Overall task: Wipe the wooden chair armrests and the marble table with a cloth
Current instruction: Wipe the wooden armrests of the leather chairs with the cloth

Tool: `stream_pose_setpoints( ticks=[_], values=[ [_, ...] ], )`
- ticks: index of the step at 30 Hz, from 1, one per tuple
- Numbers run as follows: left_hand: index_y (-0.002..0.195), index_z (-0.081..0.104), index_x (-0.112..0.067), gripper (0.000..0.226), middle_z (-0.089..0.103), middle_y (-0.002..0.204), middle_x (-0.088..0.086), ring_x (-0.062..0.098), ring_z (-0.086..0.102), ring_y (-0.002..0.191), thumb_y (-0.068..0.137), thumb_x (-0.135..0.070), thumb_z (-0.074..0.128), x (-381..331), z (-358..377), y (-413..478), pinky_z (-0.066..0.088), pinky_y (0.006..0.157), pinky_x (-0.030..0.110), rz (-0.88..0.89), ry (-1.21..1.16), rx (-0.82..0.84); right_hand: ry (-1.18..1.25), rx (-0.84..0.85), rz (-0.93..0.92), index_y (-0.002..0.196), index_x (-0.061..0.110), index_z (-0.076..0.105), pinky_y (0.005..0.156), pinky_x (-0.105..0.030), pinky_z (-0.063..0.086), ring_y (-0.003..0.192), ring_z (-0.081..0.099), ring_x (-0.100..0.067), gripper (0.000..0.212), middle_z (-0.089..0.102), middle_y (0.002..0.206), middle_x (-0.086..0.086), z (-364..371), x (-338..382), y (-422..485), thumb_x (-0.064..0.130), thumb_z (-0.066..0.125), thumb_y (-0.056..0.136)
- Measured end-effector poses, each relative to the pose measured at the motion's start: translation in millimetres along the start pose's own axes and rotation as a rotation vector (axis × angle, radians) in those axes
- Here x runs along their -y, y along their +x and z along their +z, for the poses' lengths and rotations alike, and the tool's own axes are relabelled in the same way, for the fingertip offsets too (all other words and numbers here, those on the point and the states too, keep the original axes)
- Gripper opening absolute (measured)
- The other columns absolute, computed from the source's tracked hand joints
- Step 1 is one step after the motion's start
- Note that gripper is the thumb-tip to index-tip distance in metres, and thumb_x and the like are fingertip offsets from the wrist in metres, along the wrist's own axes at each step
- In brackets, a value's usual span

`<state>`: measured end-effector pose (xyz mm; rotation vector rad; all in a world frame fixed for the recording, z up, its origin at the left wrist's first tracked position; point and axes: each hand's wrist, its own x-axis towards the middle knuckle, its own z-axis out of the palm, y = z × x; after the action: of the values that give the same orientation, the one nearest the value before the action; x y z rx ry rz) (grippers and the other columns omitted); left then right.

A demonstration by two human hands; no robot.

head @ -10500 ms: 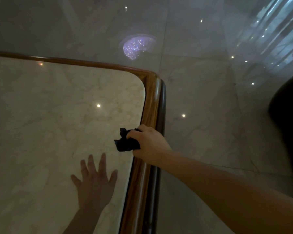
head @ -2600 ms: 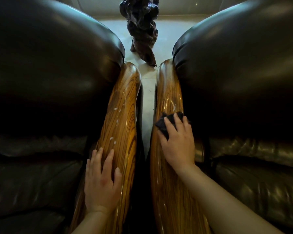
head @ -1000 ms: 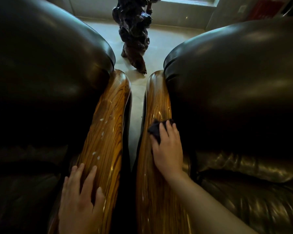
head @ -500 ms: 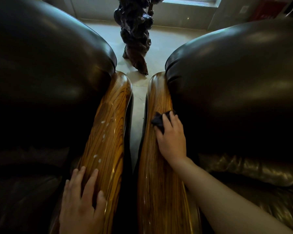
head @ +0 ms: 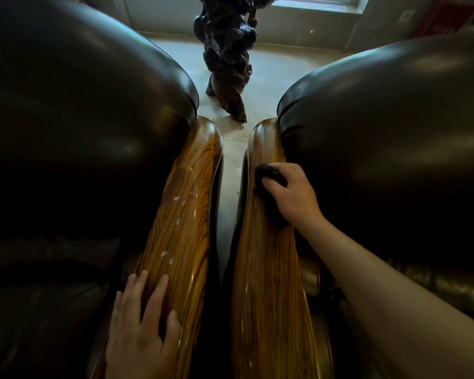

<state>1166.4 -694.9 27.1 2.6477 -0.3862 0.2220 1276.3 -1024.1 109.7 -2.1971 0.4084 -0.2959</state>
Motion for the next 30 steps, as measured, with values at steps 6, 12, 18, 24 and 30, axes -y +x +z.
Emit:
stream_pose_setpoints(
  ticks=[6, 12, 18, 24, 30],
  values=[
    [0.140, 0.047, -0.021, 0.059, 0.037, 0.151, 0.010, 0.030, 0.031, 0.144, 0.084, -0.039, 0.044, -3.5, -3.4, -0.3, 0.026, 0.113, 0.056, 0.004, 0.002, 0.005, -0.627, 0.110, -0.358, 0.146, 0.038, 0.043, 0.123, -0.048, 0.011, 0.153, 0.011, -0.026, 0.058, 0.031, 0.162, 0.005, 27.0, -26.3, -25.7, 0.064, 0.035, 0.096],
    [0.140, 0.048, -0.023, 0.057, 0.036, 0.153, 0.008, 0.025, 0.026, 0.146, 0.086, -0.039, 0.042, -5.2, -2.7, -1.3, 0.024, 0.116, 0.053, -0.030, -0.025, 0.024, -0.697, 0.144, -0.255, 0.143, 0.035, 0.050, 0.123, -0.046, 0.013, 0.150, 0.018, -0.028, 0.053, 0.039, 0.158, 0.003, 23.4, -19.4, 27.3, 0.060, 0.037, 0.098],
    [0.142, 0.043, -0.026, 0.058, 0.029, 0.157, 0.006, 0.020, 0.016, 0.150, 0.087, -0.042, 0.040, -3.6, -4.4, -1.9, 0.018, 0.118, 0.052, -0.058, -0.020, 0.086, -0.575, 0.240, -0.520, 0.128, 0.037, 0.062, 0.123, -0.032, 0.002, 0.148, 0.025, -0.020, 0.036, 0.054, 0.144, 0.008, 16.0, -13.8, -88.7, 0.050, 0.042, 0.101],
    [0.143, 0.041, -0.027, 0.058, 0.030, 0.156, 0.007, 0.021, 0.018, 0.149, 0.087, -0.041, 0.039, -5.3, -6.6, -2.8, 0.019, 0.118, 0.052, -0.061, -0.012, 0.090, -0.580, 0.493, -0.804, 0.130, 0.040, 0.059, 0.123, -0.048, 0.014, 0.151, 0.024, -0.018, 0.031, 0.053, 0.145, 0.011, 8.9, -35.6, -136.2, 0.045, 0.043, 0.103],
    [0.140, 0.047, -0.021, 0.055, 0.034, 0.154, 0.011, 0.027, 0.022, 0.148, 0.088, -0.039, 0.039, -9.8, -9.6, -2.9, 0.021, 0.117, 0.054, -0.053, -0.003, 0.078, -0.624, 0.189, -0.317, 0.139, 0.035, 0.054, 0.124, -0.046, 0.012, 0.151, 0.019, -0.022, 0.042, 0.045, 0.154, 0.008, 20.5, -17.1, -40.3, 0.048, 0.034, 0.104]
  ],
)
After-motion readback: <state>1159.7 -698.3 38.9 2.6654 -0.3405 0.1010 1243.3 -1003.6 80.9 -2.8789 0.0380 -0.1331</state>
